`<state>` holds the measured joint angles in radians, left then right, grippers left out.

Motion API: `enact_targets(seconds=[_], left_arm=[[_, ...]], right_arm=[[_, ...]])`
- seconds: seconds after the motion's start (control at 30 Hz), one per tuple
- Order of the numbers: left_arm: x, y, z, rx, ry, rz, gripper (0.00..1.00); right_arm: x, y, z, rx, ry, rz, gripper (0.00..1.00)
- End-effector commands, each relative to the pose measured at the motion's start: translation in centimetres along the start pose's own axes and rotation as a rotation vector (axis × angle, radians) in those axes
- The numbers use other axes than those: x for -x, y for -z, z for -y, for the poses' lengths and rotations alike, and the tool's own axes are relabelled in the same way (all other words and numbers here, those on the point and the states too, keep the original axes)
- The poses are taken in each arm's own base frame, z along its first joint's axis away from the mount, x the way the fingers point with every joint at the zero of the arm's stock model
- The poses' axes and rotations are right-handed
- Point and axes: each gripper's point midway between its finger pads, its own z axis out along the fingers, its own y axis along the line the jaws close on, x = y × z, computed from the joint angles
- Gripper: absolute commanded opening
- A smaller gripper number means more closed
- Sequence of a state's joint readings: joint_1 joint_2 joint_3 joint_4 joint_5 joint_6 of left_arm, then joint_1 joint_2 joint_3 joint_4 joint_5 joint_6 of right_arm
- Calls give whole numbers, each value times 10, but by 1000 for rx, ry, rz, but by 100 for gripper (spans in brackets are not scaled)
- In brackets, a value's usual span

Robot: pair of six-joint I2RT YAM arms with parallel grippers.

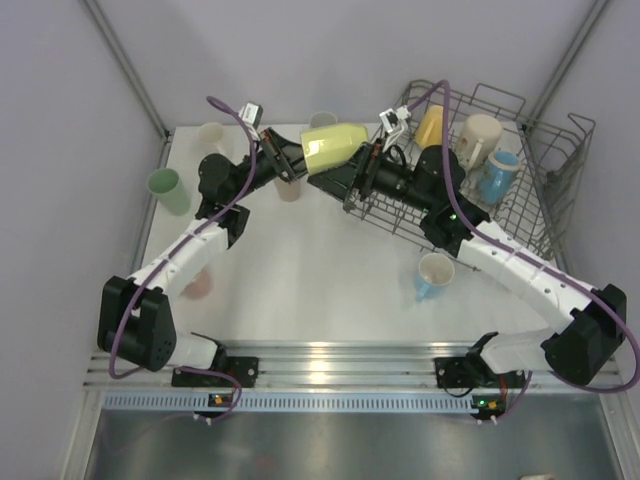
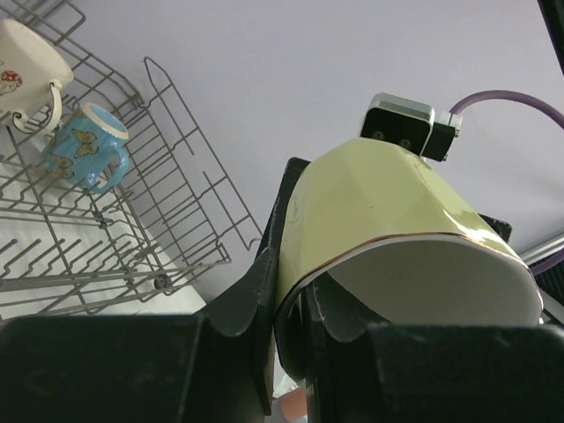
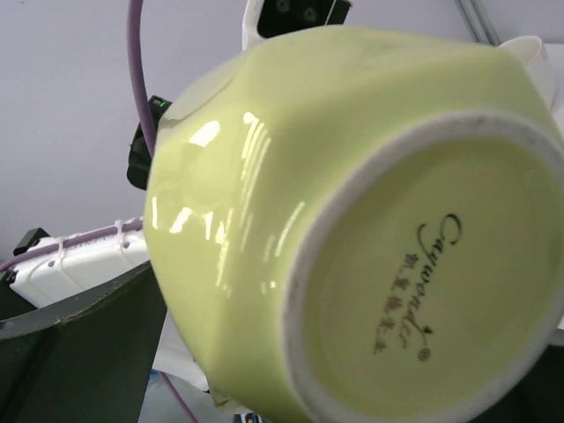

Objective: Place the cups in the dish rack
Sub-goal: Pass the cup from the left arm to the right

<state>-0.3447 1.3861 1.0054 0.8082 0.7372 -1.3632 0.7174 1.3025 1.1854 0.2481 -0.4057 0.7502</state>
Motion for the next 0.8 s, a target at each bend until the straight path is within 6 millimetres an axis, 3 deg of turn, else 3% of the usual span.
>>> enact_targets(seconds=[0.0,0.13,0.17,0.27,0.43,0.57,0.7,0.73,0.77], left_arm=[[13,-2,45,-150,-155,95,0],[9,-5,44,-152,-183,93,0],[7,-6,43,-151,-185,91,0],[3,-8,41,-152,-194,81,0],[-3,-8,30,-136,-189,66,0],[-7,-8,23,-152,-189,45,0],[-12,-8,21,-172,-192,26,0],[-12,-9,20,-173,-194,20,4],[-14,-9,19,-175,-195,8,19]], right_arm=[[25,-3,-31,91,72,69,94],[26,-4,-40,146,47,79,76],[26,-4,-41,161,41,82,65],[25,-4,-45,199,21,94,49],[26,-1,-46,231,-3,115,29],[29,4,-42,224,-11,134,0],[35,10,-42,196,7,152,0],[36,11,-41,185,7,146,0],[37,11,-41,181,17,146,0]])
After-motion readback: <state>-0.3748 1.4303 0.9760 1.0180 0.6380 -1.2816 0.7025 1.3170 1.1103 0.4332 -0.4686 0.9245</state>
